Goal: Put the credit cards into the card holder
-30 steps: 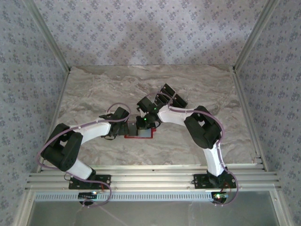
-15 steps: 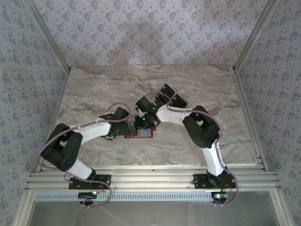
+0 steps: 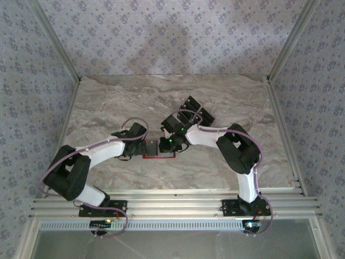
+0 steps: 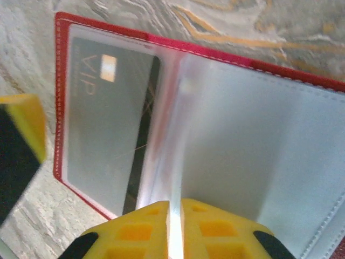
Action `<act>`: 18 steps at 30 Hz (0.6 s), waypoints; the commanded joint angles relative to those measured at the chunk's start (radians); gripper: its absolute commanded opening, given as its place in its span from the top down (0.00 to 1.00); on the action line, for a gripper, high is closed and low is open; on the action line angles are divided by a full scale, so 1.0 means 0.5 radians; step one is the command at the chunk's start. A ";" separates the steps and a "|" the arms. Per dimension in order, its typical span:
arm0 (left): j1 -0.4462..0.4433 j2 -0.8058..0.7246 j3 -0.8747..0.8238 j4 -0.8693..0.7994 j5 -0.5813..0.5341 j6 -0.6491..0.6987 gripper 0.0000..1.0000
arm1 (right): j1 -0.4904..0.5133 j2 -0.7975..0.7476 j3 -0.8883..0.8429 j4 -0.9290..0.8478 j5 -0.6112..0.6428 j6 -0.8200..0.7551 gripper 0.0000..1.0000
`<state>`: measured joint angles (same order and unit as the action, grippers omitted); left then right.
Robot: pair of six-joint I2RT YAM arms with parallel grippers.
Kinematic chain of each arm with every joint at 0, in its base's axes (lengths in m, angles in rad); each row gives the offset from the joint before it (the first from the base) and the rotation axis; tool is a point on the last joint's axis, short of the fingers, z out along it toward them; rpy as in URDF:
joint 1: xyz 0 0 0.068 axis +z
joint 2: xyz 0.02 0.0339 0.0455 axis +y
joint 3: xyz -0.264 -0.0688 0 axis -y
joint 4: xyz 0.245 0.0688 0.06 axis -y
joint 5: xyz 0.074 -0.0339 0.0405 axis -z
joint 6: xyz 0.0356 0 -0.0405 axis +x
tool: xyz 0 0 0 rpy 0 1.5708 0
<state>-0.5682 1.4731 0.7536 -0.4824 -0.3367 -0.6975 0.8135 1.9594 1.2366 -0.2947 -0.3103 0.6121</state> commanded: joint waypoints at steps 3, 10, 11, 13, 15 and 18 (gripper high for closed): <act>0.021 -0.088 0.020 -0.103 -0.012 0.015 0.01 | -0.063 -0.033 -0.140 -0.052 0.038 -0.056 0.87; 0.019 -0.070 0.005 -0.048 0.041 0.021 0.01 | -0.089 -0.107 -0.107 -0.103 0.024 -0.108 0.87; 0.019 -0.061 0.005 -0.045 0.046 0.021 0.01 | -0.080 -0.111 -0.089 -0.122 0.024 -0.116 0.87; 0.019 -0.046 -0.007 -0.024 0.061 0.023 0.01 | -0.062 -0.116 0.005 -0.146 0.029 -0.123 0.87; 0.015 -0.034 -0.022 0.008 0.077 0.026 0.01 | -0.043 -0.112 0.052 -0.170 0.038 -0.129 0.88; 0.010 -0.013 -0.035 0.038 0.098 0.027 0.01 | -0.034 -0.097 0.087 -0.181 0.048 -0.128 0.88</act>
<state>-0.5629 1.4548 0.7486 -0.4778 -0.3065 -0.6964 0.7883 1.9240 1.2423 -0.3347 -0.3061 0.5701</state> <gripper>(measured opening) 0.993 0.125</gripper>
